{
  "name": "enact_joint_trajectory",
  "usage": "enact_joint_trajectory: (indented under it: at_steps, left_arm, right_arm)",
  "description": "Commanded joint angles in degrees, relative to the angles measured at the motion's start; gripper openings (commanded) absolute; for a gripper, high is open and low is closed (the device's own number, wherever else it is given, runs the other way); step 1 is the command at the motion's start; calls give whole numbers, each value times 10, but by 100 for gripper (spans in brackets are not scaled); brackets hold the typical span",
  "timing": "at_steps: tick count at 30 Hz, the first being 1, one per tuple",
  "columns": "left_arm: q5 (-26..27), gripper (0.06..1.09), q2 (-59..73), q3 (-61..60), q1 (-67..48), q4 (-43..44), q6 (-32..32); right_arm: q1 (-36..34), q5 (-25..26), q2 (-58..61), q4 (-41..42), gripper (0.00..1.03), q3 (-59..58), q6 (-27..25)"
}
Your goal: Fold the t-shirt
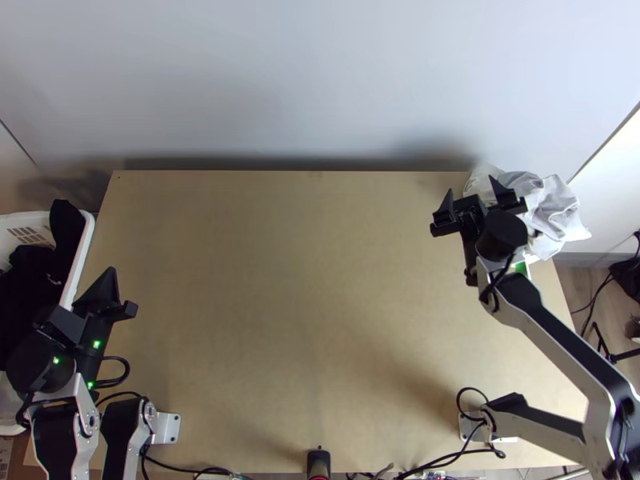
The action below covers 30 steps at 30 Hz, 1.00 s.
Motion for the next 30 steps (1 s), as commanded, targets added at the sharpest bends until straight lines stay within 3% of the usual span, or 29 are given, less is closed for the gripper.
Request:
enact_joint_trajectory:
  at_steps: [1, 3, 8, 16, 23, 28, 30]
  left_arm:
    - [3, 11, 30, 7, -12, -5, -17]
    - [5, 11, 30, 3, -12, -11, -33]
    - [35, 25, 38, 1, -15, -18, -26]
    - [37, 25, 51, -33, -14, 51, 19]
    - [37, 25, 43, -105, -28, 164, 18]
    - [37, 25, 36, -134, -45, 217, 11]
    - [36, 25, 23, -150, -58, 238, 12]
  right_arm:
    - [33, 13, -91, -156, 98, 37, 188]
    - [22, -3, -109, -201, 98, 43, 240]
    - [-12, -96, -162, -319, 98, 43, 364]
    - [-33, -172, -261, -385, 98, -27, 468]
    - [-109, -281, -363, -381, 98, -107, 519]
    - [-160, -287, -420, -317, 98, -156, 516]
    - [-165, -287, -441, -292, 99, -176, 492]
